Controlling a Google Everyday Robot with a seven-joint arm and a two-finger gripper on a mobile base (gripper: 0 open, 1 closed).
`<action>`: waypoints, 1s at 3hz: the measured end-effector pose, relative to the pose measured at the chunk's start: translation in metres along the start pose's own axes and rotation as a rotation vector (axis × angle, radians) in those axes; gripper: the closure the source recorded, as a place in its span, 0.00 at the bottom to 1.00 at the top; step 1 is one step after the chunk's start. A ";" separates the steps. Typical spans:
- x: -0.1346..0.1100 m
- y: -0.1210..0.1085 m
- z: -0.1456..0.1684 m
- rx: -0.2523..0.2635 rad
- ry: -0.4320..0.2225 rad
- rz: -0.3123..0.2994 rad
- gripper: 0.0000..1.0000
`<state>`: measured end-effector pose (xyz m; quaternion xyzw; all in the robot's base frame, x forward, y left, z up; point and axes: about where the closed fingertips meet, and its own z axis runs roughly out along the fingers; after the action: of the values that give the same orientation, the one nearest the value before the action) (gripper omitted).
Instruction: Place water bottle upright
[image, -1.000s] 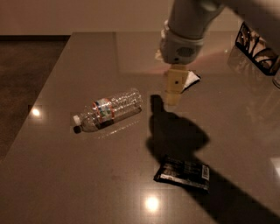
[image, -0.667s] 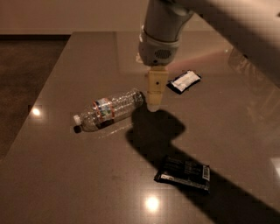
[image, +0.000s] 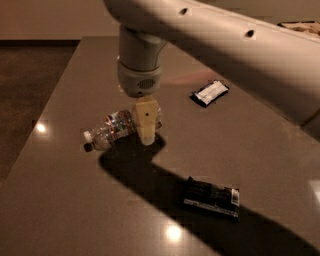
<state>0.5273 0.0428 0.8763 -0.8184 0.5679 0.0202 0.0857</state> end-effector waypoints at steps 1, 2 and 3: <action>-0.026 0.005 0.025 -0.040 0.052 -0.072 0.00; -0.041 0.002 0.036 -0.066 0.077 -0.099 0.18; -0.046 -0.004 0.038 -0.082 0.087 -0.084 0.39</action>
Offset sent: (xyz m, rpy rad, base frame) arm -0.0185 0.0614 -0.0405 -0.1534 0.0439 0.1288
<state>0.5173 0.0932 0.8458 -0.8445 0.5348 0.0043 0.0284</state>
